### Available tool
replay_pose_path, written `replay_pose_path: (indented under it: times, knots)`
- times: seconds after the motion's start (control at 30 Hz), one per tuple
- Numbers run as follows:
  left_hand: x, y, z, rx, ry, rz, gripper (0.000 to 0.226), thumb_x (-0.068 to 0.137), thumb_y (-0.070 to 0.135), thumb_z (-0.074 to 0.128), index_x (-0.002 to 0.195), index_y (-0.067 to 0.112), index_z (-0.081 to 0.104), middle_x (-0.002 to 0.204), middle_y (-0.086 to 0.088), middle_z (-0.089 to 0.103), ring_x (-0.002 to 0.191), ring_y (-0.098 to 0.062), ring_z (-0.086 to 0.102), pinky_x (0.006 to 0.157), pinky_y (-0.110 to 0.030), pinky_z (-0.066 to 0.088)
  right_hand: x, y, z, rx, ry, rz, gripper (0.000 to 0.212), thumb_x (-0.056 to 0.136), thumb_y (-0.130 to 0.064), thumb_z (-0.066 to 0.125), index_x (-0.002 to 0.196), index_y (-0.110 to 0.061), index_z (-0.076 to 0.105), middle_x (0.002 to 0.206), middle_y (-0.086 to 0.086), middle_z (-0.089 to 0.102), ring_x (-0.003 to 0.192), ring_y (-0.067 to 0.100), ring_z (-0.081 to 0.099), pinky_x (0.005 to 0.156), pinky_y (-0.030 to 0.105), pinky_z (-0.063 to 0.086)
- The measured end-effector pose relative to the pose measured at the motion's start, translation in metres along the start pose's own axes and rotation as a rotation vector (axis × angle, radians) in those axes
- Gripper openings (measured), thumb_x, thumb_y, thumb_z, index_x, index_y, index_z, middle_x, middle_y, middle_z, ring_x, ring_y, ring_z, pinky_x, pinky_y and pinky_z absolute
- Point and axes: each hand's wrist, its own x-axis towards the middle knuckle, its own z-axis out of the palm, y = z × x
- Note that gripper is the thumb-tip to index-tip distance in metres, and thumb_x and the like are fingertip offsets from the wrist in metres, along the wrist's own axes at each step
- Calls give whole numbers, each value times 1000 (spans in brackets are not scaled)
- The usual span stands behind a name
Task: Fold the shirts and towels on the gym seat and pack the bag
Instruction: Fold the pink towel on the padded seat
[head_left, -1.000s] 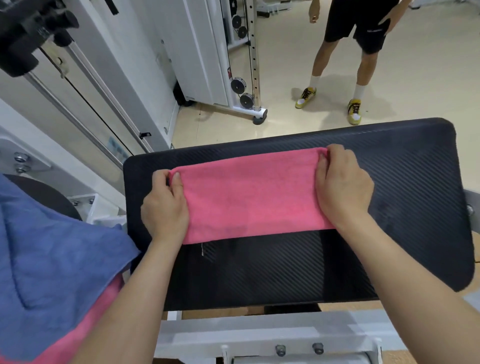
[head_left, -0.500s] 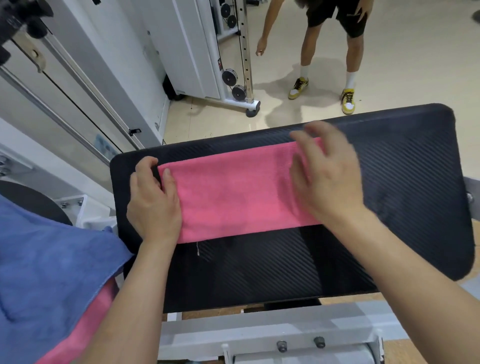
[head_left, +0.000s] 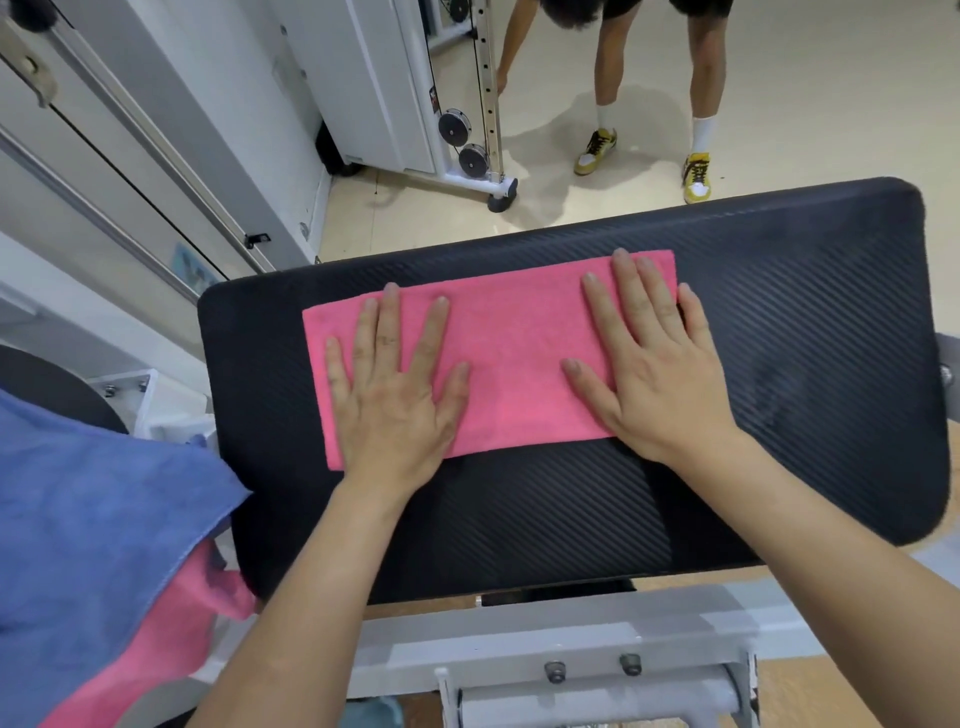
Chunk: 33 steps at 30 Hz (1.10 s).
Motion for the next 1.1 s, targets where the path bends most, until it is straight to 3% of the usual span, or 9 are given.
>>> replay_pose_path:
  times: [0.1,0.17,0.23,0.3,0.47,0.57,0.73,0.9,1.1]
  knots:
    - [-5,-4,-5,-101,18,42,62,96,57,30,152,36,14,163,-1,6,149,-18,-1,119,-51,-2,0,-1,1,-24,-13,-9,74,95,-63,21,155,-22,7,163,6,3,150,21,2,119,46,4]
    - [-14,-10,-10,-173,110,123,57,94,47,48,146,29,33,155,-7,27,142,-26,24,115,-52,16,0,-1,1,-23,-19,-9,74,95,-63,20,155,-21,6,163,6,3,150,21,3,119,47,6]
    - [-29,-17,-14,-163,228,231,42,90,35,60,127,18,51,134,-12,46,118,-30,44,97,-50,39,1,0,0,-24,-23,-9,75,96,-63,19,155,-20,7,163,7,3,150,21,3,118,49,6]
    - [-46,-27,-15,-169,227,275,32,86,31,66,112,12,61,118,-12,52,103,-27,48,83,-46,47,1,-1,-2,-34,-37,-11,75,96,-63,17,155,-18,8,163,9,4,150,22,3,116,52,6]
    - [-70,-53,-17,-131,130,273,32,87,30,65,106,5,67,115,-14,60,104,-29,55,89,-38,50,-4,-2,-23,57,-23,-85,73,93,-64,30,152,-21,26,162,12,10,149,26,8,110,55,12]
    - [-71,-61,-18,-95,113,319,25,90,14,60,107,0,70,117,-16,64,104,-31,58,93,-36,48,-17,3,-36,139,-22,-203,64,87,-62,46,140,-25,46,155,9,29,139,28,28,103,48,23]
    - [-62,-58,-23,-37,86,323,36,79,-4,53,111,0,68,113,-16,65,102,-31,56,85,-40,51,-39,20,-33,45,-106,-382,61,79,-32,69,135,-13,53,143,11,44,117,28,48,79,43,46]
    - [-59,-56,-22,-56,93,245,38,84,20,57,116,1,64,111,-15,61,101,-29,54,81,-38,50,-44,31,-22,125,32,-405,49,83,-13,54,132,-13,55,145,12,45,115,28,53,76,39,43]
    - [-54,-60,-24,-5,64,270,40,81,12,46,114,-1,64,110,-16,61,99,-31,54,82,-43,52,-51,40,-3,203,233,-426,23,89,-8,55,109,-6,66,121,14,64,109,30,61,68,38,46]
